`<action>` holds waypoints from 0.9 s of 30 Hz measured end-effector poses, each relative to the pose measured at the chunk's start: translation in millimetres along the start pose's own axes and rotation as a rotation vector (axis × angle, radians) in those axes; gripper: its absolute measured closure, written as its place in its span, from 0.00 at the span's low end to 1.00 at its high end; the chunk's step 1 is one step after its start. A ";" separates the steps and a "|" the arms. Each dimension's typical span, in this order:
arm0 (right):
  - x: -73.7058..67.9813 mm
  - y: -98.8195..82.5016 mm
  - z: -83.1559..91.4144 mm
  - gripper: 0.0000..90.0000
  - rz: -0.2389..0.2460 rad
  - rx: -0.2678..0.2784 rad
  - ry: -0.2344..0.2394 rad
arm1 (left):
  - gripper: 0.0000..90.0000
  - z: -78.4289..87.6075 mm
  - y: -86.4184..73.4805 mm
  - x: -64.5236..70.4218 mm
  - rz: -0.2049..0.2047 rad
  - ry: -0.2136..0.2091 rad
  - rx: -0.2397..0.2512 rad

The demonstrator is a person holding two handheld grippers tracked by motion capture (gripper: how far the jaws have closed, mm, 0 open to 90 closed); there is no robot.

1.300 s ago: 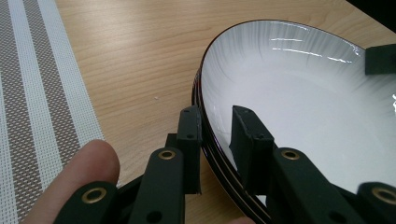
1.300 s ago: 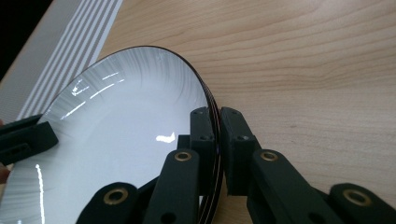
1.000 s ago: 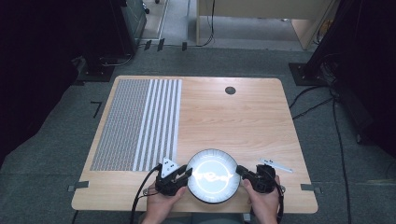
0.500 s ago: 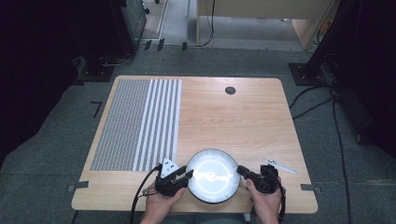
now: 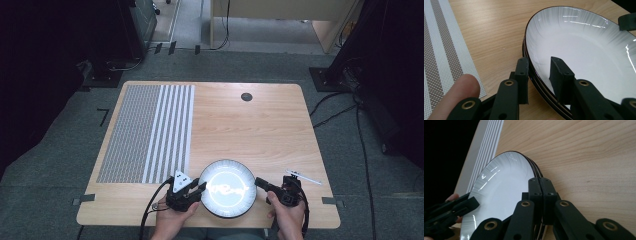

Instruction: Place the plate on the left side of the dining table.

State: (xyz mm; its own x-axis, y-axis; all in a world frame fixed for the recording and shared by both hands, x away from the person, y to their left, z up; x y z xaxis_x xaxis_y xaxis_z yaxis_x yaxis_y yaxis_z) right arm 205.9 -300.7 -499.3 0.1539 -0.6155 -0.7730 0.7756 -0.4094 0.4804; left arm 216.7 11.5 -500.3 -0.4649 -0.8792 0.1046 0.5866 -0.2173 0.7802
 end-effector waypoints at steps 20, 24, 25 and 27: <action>-14.7 -9.2 -22.6 0.94 0.081 -0.015 -0.050 | 0.76 3.4 5.6 -12.2 0.069 -0.016 0.010; -14.5 -9.3 -26.3 0.94 0.096 -0.019 -0.054 | 0.75 3.6 5.2 -13.9 0.067 -0.034 0.007; -14.2 -9.7 -27.2 0.93 0.104 -0.019 -0.052 | 0.74 3.9 5.1 -14.6 0.065 -0.041 0.007; -12.9 -10.2 -28.9 0.87 0.112 -0.017 -0.026 | 0.68 4.1 5.4 -16.5 0.065 -0.078 -0.008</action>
Point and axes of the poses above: each handheld gripper's, and its own axes: z roughly backward along the jaws, y roughly out of its top, x roughly to its right, the point moved 1 cm from there along -z, roughly forward along the jaws, and after that the axes turned 10 degrees about y, right-handed, at the moved point
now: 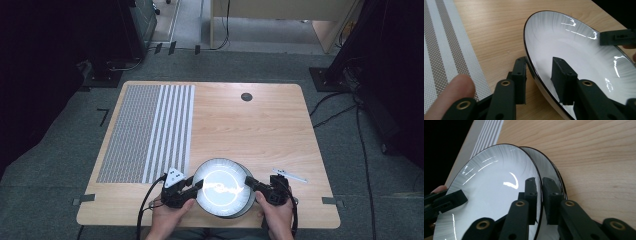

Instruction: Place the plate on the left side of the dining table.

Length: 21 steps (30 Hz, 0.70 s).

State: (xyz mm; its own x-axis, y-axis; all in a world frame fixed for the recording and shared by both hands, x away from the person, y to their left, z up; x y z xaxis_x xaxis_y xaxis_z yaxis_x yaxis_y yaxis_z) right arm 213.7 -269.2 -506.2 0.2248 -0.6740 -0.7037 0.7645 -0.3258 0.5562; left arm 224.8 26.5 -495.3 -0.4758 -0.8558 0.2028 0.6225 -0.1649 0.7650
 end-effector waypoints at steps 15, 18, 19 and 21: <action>-12.5 -6.2 2.0 0.78 0.130 -0.081 -0.053 | 0.61 5.5 -1.6 -3.2 -0.015 -0.018 -0.034; -14.1 -7.3 0.8 0.80 0.143 -0.089 -0.074 | 0.61 6.4 -3.2 -1.2 -0.024 -0.029 -0.040; -14.2 -7.6 -0.3 0.81 0.139 -0.092 -0.079 | 0.62 6.3 -3.8 -0.7 -0.025 -0.033 -0.044; -12.4 -8.1 -3.0 0.84 0.118 -0.107 -0.080 | 0.64 6.1 -4.9 -0.4 -0.024 -0.050 -0.049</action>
Point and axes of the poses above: each handheld gripper's, and its own axes: z roughly backward along the jaws, y roughly out of its top, x roughly to its right, the point moved 1 cm from there along -z, roughly forward along the jaws, and after that the axes turned 10 degrees about y, right-handed, at the moved point
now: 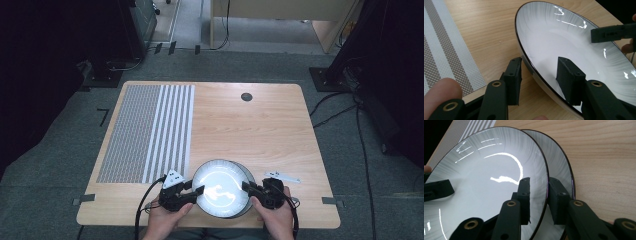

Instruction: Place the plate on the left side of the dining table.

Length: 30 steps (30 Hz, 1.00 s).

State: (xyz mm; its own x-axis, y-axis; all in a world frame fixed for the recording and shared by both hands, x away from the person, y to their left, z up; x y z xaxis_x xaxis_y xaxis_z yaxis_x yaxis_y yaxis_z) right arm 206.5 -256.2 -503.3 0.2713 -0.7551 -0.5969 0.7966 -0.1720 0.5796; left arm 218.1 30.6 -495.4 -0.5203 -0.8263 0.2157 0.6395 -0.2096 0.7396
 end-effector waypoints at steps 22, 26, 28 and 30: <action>9.5 -0.9 2.3 0.96 -0.213 0.119 0.112 | 0.70 4.1 0.0 -2.6 0.047 -0.007 0.010; 8.6 -0.2 3.3 0.96 -0.230 0.123 0.135 | 0.71 6.2 1.2 -5.3 0.057 -0.006 0.017; 9.7 0.9 3.6 0.95 -0.251 0.121 0.159 | 0.72 6.5 1.8 -6.5 0.062 -0.007 0.016; 8.8 1.6 3.3 0.95 -0.253 0.115 0.155 | 0.72 6.2 2.3 -6.8 0.063 -0.006 0.011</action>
Point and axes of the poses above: each handheld gripper's, and its own axes: z roughly backward along the jaws, y roughly out of its top, x roughly to its right, the point moved 1 cm from there along -z, roughly forward along the jaws, and after that the axes turned 10 degrees about y, right-handed, at the moved point
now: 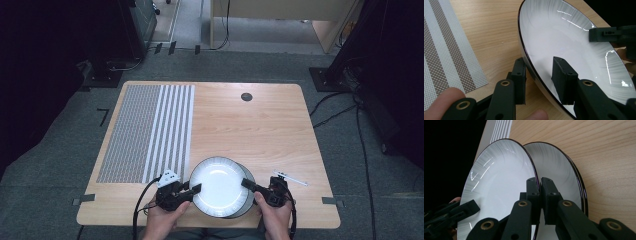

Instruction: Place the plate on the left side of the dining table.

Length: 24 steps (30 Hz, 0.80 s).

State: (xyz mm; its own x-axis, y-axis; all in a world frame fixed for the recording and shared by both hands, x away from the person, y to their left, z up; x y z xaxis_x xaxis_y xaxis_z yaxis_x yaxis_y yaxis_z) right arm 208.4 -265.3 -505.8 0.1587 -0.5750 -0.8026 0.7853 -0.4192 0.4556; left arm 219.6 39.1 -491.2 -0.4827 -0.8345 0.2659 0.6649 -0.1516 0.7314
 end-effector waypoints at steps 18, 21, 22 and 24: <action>-13.2 13.8 -13.1 0.95 0.006 -0.016 -0.035 | 0.78 5.1 27.1 -9.0 0.028 0.019 0.002; -15.1 17.8 -14.4 0.95 0.009 -0.015 -0.035 | 0.78 4.9 32.1 -11.3 0.039 0.011 -0.002; -16.5 19.3 -14.4 0.95 0.007 -0.013 -0.035 | 0.78 4.9 33.4 -11.9 0.044 0.007 -0.001; -18.7 22.4 -14.0 0.95 0.011 -0.010 -0.034 | 0.79 4.8 35.8 -13.0 0.050 0.001 0.000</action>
State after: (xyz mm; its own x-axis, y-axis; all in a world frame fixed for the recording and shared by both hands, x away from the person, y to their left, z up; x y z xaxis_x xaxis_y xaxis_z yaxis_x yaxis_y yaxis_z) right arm 231.4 -254.1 -486.0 0.1474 -0.6029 -0.7841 0.7895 -0.4058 0.4604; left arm 246.9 47.0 -465.5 -0.4483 -0.8416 0.3012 0.6880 -0.1097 0.7174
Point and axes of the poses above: each handheld gripper's, and its own axes: z roughly backward along the jaws, y roughly out of its top, x roughly to its right, the point moved 1 cm from there along -z, roughly forward along the jaws, and after that the axes turned 10 degrees about y, right-handed, at the moved point
